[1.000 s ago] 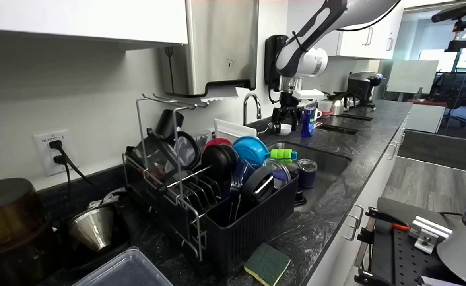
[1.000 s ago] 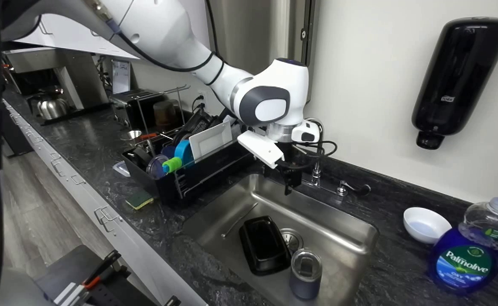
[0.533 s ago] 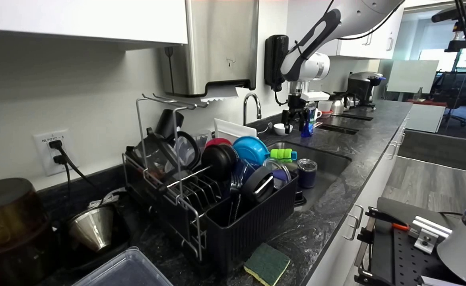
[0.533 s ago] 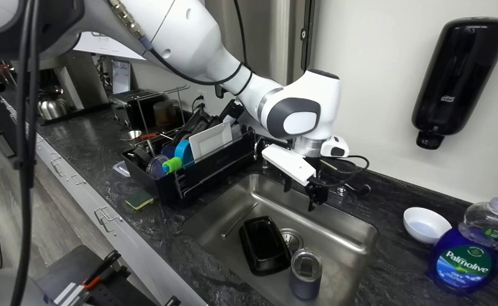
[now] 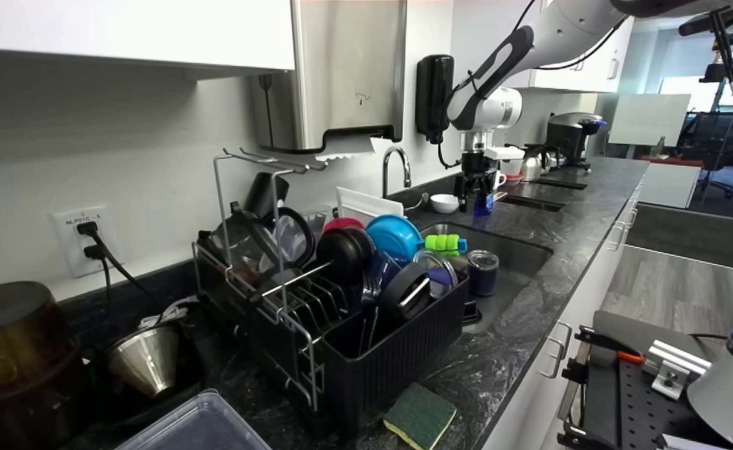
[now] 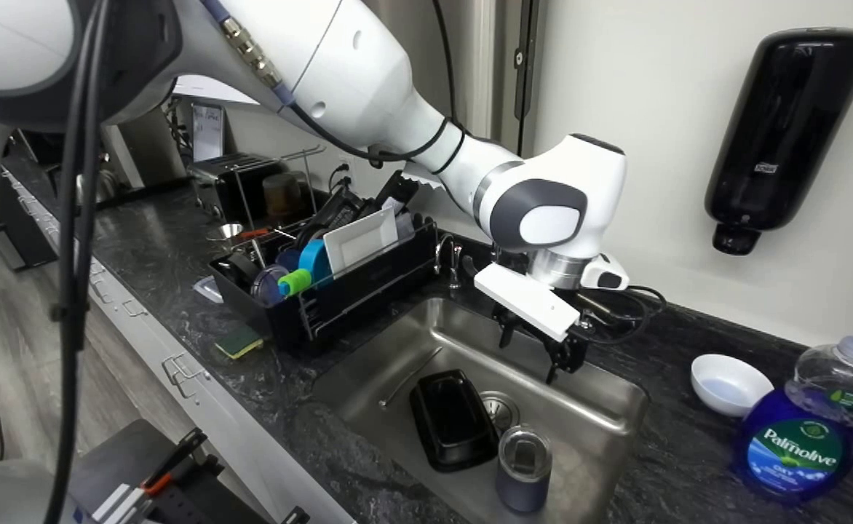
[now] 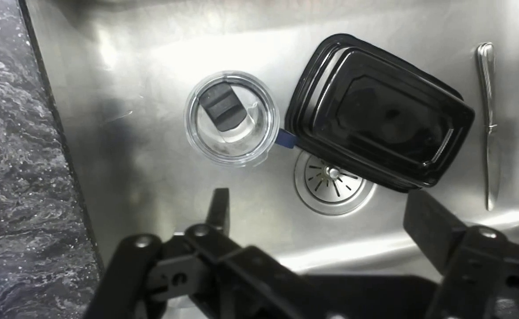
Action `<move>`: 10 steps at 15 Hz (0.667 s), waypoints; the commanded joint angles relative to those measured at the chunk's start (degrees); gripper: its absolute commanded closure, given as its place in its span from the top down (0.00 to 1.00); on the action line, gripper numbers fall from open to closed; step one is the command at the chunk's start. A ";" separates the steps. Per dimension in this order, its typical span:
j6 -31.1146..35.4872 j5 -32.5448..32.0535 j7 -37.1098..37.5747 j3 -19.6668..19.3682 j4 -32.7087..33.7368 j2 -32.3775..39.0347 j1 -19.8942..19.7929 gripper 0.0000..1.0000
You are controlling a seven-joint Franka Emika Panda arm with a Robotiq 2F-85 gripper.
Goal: Take the lid off the travel mug and put it on the black Tupperware
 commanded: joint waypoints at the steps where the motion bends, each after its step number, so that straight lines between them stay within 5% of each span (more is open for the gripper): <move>1: -0.14 -0.45 0.28 0.81 0.21 0.02 -0.75 1.00; 10: 1.86 0.17 -1.35 1.32 0.53 0.51 -1.16 1.00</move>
